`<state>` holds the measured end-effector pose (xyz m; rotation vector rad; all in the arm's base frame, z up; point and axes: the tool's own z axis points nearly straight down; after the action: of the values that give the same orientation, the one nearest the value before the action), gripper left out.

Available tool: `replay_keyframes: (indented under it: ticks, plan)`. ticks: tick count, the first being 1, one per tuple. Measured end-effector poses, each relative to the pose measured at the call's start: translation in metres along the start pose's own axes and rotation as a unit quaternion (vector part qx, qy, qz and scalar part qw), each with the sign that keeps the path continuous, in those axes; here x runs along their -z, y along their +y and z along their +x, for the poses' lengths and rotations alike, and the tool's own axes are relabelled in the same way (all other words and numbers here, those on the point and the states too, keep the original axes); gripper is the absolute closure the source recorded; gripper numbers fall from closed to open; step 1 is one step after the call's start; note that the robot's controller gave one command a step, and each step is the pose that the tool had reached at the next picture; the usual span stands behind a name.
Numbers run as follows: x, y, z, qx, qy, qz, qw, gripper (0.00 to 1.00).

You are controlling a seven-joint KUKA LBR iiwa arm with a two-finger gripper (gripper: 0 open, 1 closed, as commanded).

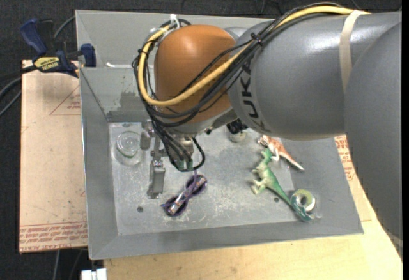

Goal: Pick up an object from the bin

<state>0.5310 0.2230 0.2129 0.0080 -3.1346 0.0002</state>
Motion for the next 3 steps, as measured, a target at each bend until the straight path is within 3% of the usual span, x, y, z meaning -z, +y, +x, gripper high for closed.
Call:
replay_keyframes:
  ticks: [1, 2, 3]
  plan:
    - [0.005, -0.002, -0.002, -0.003, -0.0038, -0.001, 1.0000, 0.00]
    - [-0.068, -0.049, 0.021, 0.046, -0.0021, -0.001, 0.9989, 0.00]
    - [-0.094, -0.054, 0.033, 0.048, -0.0010, 0.000, 0.9989, 0.00]
